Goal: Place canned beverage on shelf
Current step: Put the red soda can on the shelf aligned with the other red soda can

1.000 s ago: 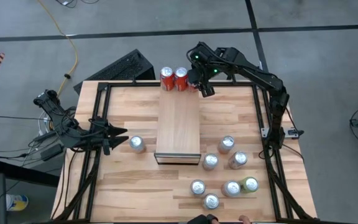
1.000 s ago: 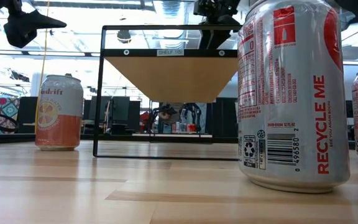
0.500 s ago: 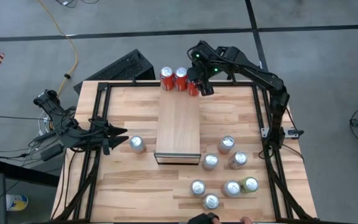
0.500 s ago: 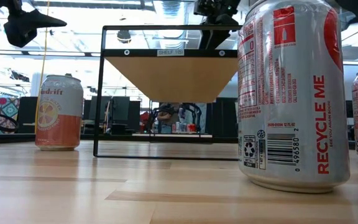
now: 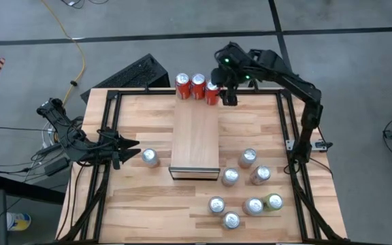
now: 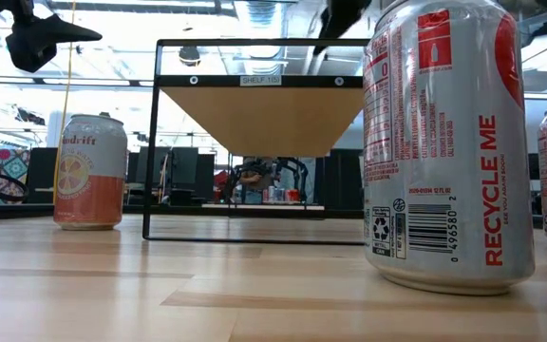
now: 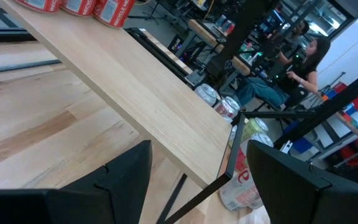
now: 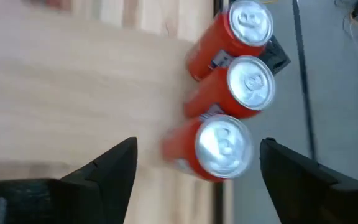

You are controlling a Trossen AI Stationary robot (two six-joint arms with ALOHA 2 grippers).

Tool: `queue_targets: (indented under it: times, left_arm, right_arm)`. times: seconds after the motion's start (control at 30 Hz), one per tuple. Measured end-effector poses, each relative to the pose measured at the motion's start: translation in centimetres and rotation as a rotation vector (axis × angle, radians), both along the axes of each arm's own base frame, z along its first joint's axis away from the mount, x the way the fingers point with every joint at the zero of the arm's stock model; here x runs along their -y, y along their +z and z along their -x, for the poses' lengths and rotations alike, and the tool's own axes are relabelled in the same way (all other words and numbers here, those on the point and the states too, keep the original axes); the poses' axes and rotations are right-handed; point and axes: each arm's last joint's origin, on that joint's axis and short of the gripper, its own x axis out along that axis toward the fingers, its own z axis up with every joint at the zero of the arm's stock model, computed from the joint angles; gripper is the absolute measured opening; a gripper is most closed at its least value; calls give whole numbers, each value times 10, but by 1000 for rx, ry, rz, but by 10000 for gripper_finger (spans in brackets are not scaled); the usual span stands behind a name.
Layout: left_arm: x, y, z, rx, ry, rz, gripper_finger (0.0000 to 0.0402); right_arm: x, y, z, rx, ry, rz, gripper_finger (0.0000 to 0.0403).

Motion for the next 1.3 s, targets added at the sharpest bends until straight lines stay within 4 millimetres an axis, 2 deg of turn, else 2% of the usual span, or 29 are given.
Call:
queue_targets:
  times: [0.1,0.2,0.3,0.37,0.47,0.5,0.63,0.8,0.93,1.17,1.3]
  left_arm:
    - [0,0,0,0,2,0,251]
    - [0,0,0,1,6,-1,251]
    - [0,0,0,1,6,-1,251]
    - [0,0,0,1,7,-1,251]
    - [0,0,0,0,9,-5,251]
    - [0,0,0,0,10,-5,251]
    - [0,0,0,1,14,-5,251]
    - [-2,0,0,16,66,18,251]
    - [-3,1,1,37,130,44,251]
    - [-7,1,2,85,264,90,251]
    - [-8,2,3,103,317,98,251]
  right_arm:
    - [-19,5,-1,50,-57,-79,281]
    - [-33,2,-7,39,-54,-118,233]
    - [-40,-14,-12,-16,-50,-145,162]
    - [-40,-25,-8,-59,-56,-169,104]
    - [-39,-34,2,24,-32,-202,25]
    - [-38,-36,7,78,-23,-212,13]
    - [-29,-55,19,299,-105,-238,24]
    - [-26,-95,24,371,-197,-288,13]
    - [-27,-119,24,338,-245,-257,3]
    - [-10,-137,27,316,-286,-166,1]
    - [4,-137,33,307,-300,-130,0]
